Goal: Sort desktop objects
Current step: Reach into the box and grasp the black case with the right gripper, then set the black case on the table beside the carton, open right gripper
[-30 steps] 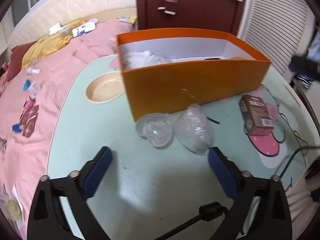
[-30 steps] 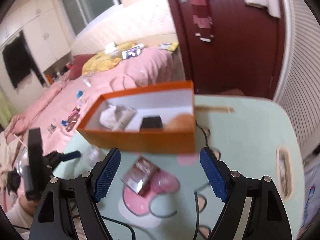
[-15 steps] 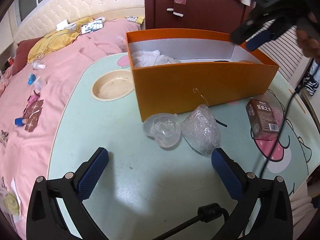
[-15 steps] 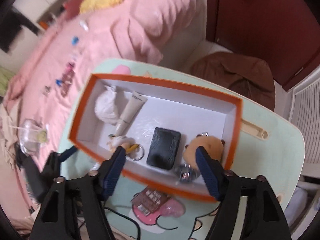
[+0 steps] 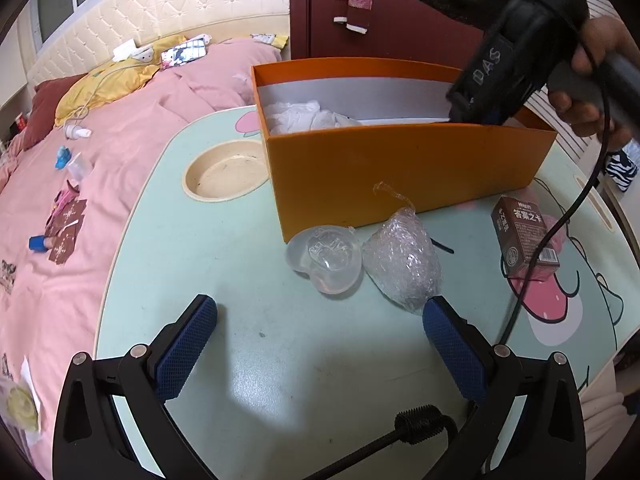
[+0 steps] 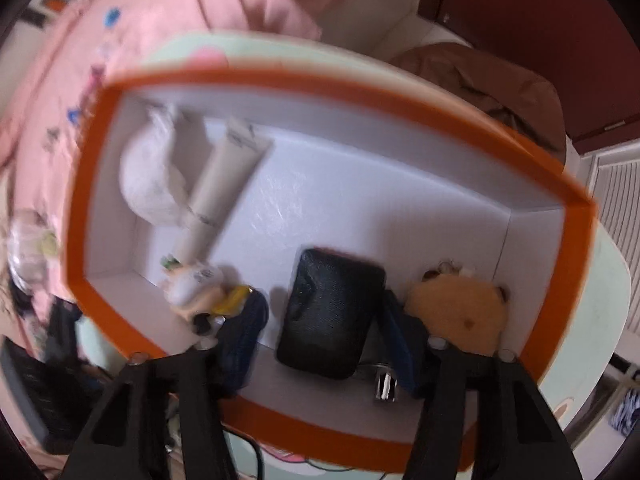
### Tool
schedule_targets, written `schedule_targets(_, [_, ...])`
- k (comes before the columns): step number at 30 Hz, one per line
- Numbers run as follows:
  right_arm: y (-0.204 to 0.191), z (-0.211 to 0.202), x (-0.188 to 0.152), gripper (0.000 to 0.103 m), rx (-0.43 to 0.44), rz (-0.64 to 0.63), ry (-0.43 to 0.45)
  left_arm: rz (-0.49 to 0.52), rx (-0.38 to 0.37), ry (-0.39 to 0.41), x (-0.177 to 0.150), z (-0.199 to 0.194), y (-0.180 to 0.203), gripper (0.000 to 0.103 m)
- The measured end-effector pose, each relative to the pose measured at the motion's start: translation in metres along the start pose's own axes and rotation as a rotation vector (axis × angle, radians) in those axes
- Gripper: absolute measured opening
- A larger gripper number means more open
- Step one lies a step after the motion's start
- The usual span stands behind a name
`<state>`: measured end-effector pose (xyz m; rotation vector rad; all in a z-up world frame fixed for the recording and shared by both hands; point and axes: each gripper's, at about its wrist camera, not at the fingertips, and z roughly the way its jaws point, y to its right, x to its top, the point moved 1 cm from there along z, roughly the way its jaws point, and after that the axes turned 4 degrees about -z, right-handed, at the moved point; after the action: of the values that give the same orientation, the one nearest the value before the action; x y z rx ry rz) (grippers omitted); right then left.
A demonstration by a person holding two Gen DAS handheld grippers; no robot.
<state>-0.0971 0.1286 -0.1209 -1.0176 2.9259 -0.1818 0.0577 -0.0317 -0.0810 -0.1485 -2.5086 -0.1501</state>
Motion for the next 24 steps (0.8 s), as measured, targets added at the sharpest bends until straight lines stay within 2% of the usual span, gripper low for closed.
schedule_targets(1, [-0.001, -0.001, -0.001, 0.039, -0.008, -0.008, 0.008, 0.0, 0.0, 0.001, -0.001, 0.0, 0.0, 0.103])
schedule_targets(3, [-0.002, -0.003, -0.004, 0.039, -0.019, -0.021, 0.026, 0.001, -0.001, 0.001, -0.001, 0.0, 0.0, 0.103])
schedule_targets(7, [0.004, -0.01, -0.01, 0.039, 0.041, 0.003, 0.065, 0.0, -0.002, -0.002, 0.002, 0.0, -0.004, 0.103])
schedule_targets(12, [0.006, -0.039, -0.018, 0.039, 0.061, 0.006, 0.189, 0.0, -0.002, -0.002, 0.003, 0.0, -0.003, 0.103])
schedule_targets(19, [0.002, -0.089, -0.045, 0.039, 0.151, 0.025, 0.368, 0.001, -0.002, -0.001, 0.002, 0.0, -0.002, 0.103])
schedule_targets(24, [-0.015, -0.1, -0.067, 0.039, 0.227, 0.019, 0.405, 0.002, -0.002, -0.001, 0.002, 0.0, -0.002, 0.103])
